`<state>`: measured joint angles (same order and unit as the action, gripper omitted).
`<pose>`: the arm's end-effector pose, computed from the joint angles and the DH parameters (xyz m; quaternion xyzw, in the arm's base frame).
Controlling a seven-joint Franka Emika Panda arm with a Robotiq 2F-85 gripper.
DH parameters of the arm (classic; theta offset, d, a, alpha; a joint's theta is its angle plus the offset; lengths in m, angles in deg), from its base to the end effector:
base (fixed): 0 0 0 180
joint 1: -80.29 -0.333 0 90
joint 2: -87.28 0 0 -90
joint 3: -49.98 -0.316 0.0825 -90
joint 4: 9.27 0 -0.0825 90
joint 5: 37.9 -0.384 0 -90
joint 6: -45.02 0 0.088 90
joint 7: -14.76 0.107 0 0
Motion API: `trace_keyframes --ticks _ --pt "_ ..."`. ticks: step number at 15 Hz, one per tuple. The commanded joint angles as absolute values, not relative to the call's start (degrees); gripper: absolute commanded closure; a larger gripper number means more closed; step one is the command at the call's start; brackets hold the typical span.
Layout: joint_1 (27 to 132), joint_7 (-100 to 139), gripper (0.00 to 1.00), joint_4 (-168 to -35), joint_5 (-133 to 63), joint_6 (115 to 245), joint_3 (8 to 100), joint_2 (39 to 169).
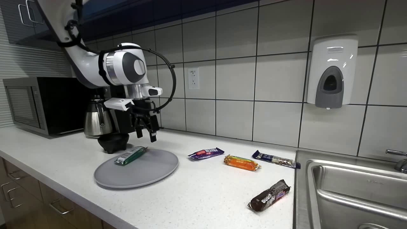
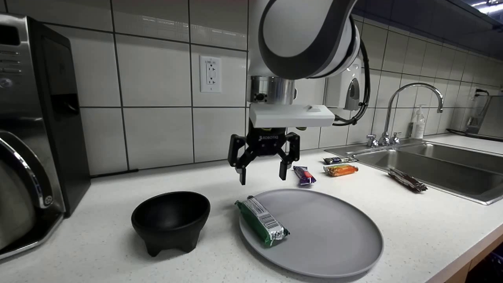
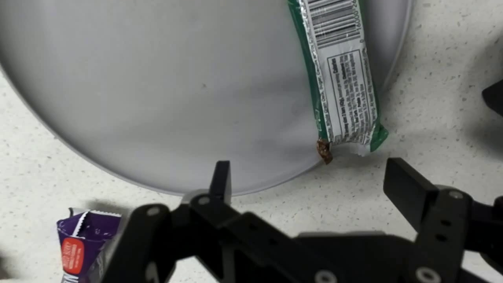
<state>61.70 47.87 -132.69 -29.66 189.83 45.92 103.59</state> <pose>0.5314 0.2228 0.2750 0.9977 -0.0362 0.0558 0.0091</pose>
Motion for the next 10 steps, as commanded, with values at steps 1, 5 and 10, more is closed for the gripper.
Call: trace_keyframes --ticks 1,5,10 --pt "61.3 53.7 0.0 -131.8 -28.3 188.7 47.3 103.1" --pt "61.6 58.1 0.0 -132.0 -27.0 188.8 48.9 102.7" --pt "63.1 58.9 0.0 -132.4 -26.7 188.8 50.6 102.4"
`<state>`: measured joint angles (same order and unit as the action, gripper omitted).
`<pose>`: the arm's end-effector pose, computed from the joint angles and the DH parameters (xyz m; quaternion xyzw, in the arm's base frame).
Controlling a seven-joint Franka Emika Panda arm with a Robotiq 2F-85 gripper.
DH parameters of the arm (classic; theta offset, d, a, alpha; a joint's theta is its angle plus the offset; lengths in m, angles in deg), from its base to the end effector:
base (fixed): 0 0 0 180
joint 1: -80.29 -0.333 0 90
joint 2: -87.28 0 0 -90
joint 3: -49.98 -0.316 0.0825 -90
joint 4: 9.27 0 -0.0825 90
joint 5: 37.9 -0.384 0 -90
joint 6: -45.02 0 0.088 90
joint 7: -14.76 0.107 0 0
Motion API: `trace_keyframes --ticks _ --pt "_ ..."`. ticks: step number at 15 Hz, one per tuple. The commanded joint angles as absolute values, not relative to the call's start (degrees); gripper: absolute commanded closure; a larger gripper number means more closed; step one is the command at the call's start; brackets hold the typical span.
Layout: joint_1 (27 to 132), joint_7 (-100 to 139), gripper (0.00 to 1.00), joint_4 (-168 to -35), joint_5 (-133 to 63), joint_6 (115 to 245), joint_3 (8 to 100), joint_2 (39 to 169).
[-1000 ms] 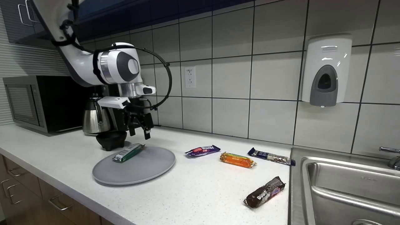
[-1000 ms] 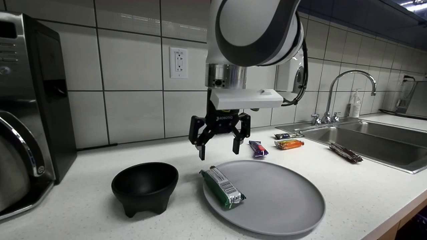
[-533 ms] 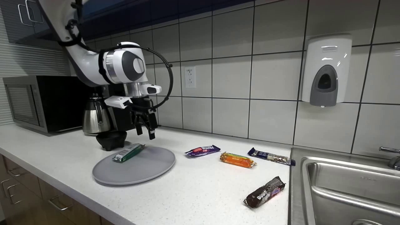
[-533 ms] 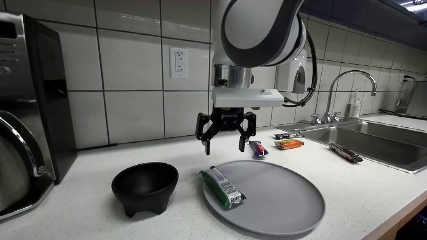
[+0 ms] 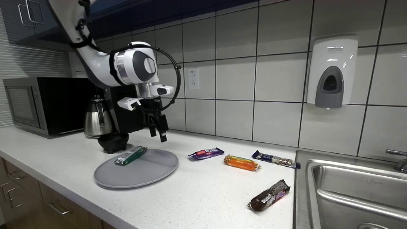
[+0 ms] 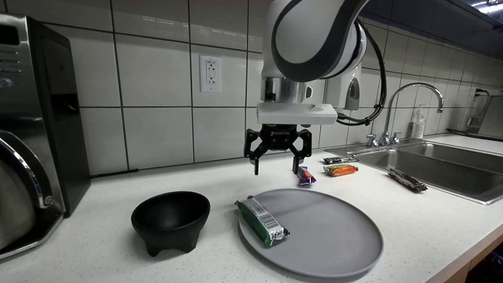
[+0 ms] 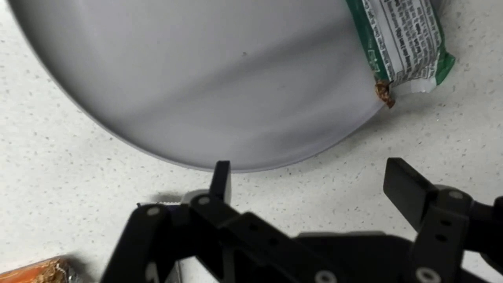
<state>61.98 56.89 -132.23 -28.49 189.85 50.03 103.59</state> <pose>0.5492 0.1830 0.2779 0.9873 -0.1426 0.0672 0.0194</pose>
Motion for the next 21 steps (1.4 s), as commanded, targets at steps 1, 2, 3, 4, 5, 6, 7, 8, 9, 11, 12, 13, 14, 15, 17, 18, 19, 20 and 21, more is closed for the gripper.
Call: trace_keyframes --ticks 1,2,3,4,5,6,7,8,9,11,12,13,14,15,17,18,19,20,21 --pt "63.4 59.0 0.0 -132.4 -26.6 188.7 51.0 102.4" --pt "63.7 58.8 0.0 -132.3 -26.5 188.8 51.4 102.3" --pt "64.3 58.1 0.0 -132.3 -26.6 188.9 51.8 102.4" --pt "64.6 58.0 0.0 -132.1 -26.2 188.8 52.3 102.5" --pt "65.2 57.5 0.0 -132.0 -26.2 188.9 52.7 102.7" --pt "65.7 57.4 0.0 -132.0 -26.0 189.2 53.0 102.8" --pt "66.1 57.4 0.0 -131.9 -25.7 189.4 53.4 103.1" --pt "66.7 57.2 0.0 -131.8 -25.7 189.8 53.7 103.5" --pt "67.2 57.2 0.0 -131.7 -25.8 190.2 54.0 104.0" --pt "68.0 57.5 0.0 -131.4 -26.0 191.2 54.7 104.9" --pt "68.4 57.5 0.0 -131.2 -26.2 191.9 54.8 105.4" --pt "68.6 57.6 0.0 -131.0 -26.2 192.5 55.1 106.0" --pt "68.7 57.7 0.0 -130.7 -26.3 193.2 55.4 106.7" --pt "68.8 57.7 0.0 -130.3 -26.5 193.8 55.6 107.4" --pt "68.9 57.6 0.0 -129.2 -26.8 194.6 56.2 109.0" --pt "68.8 57.6 0.0 -128.5 -26.8 194.8 56.4 109.8" --pt "68.7 57.6 0.0 -127.7 -26.9 194.9 56.7 110.5" --pt "68.6 57.7 0.0 -127.1 -26.9 195.0 57.0 111.1" --pt "68.4 57.8 0.0 -126.3 -26.8 195.1 57.3 111.7"
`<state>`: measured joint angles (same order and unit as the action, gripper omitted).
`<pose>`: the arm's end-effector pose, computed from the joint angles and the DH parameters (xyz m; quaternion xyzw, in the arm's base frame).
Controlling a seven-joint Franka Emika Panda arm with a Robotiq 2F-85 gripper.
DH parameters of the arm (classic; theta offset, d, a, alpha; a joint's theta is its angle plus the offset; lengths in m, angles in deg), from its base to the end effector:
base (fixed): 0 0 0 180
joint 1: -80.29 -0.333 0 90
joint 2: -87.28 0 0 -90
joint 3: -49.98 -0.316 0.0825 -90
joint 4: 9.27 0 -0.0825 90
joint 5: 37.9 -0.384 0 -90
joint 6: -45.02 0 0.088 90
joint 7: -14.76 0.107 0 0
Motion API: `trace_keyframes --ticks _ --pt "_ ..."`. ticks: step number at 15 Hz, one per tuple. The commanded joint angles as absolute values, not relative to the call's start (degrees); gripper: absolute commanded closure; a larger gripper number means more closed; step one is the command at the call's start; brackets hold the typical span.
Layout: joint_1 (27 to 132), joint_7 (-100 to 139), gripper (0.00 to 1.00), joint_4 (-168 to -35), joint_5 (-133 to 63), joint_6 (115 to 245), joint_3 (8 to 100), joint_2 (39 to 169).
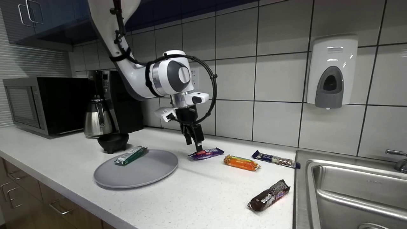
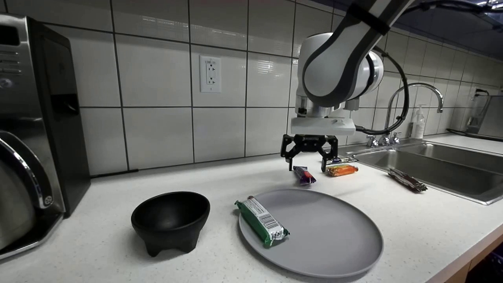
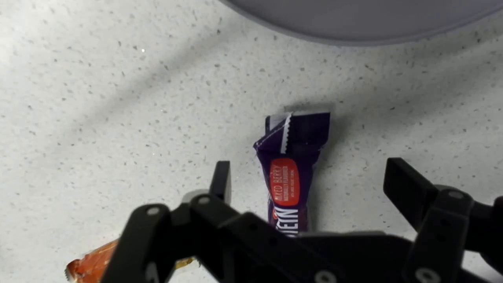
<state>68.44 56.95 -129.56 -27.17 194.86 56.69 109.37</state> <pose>0.5932 0.0589 0.2474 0.9668 -0.2362 0.0887 0.0417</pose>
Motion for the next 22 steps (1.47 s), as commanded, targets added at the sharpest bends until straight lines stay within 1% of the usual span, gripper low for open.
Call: trace_keyframes --ticks 1,22 --pt "68.3 57.8 0.0 -125.5 -26.8 195.1 57.6 112.1" --pt "71.5 55.1 0.0 -118.4 -34.5 192.7 57.4 117.6"
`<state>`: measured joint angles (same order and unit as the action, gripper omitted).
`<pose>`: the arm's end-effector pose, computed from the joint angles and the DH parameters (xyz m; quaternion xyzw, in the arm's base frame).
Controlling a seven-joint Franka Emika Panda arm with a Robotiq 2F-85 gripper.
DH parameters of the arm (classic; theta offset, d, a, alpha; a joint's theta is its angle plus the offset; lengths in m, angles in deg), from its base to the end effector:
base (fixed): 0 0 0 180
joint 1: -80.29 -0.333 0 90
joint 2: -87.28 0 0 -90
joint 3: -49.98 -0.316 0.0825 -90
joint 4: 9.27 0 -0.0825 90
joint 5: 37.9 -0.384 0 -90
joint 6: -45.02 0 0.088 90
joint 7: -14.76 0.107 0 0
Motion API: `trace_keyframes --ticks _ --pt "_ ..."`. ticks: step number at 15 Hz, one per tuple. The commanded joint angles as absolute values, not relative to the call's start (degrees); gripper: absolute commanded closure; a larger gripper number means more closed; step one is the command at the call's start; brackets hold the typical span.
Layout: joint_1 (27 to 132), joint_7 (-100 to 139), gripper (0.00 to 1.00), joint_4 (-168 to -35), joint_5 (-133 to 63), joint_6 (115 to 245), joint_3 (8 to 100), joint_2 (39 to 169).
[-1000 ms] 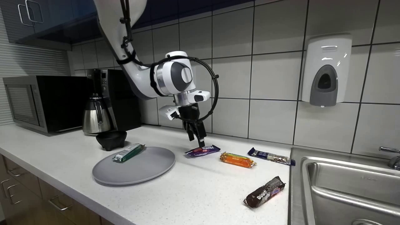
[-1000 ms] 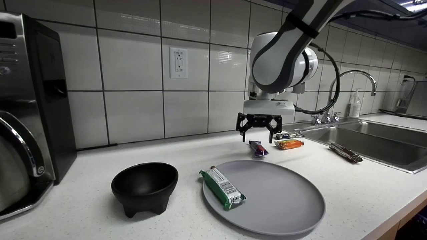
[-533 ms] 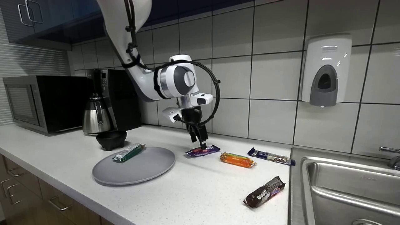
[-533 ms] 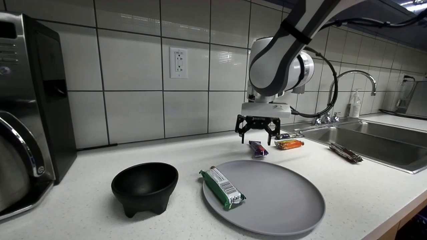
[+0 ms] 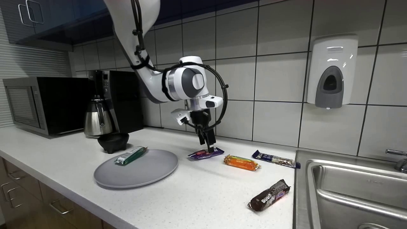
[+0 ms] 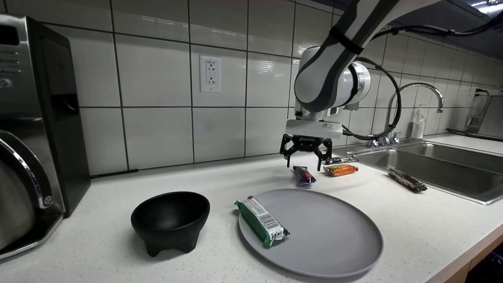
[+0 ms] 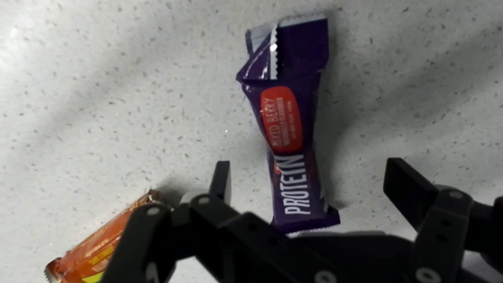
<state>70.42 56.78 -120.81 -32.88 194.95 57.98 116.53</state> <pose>0.6367 0.0272 0.2340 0.9498 -0.2965 0.0968 0.0237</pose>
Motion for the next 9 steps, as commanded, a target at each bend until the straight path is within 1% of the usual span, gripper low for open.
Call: trace_keyframes --ticks 1,9 --pt "71.6 55.0 0.0 -118.2 -34.9 192.6 57.3 117.7" --pt "71.7 54.9 0.0 -116.4 -35.9 191.6 57.3 119.4"
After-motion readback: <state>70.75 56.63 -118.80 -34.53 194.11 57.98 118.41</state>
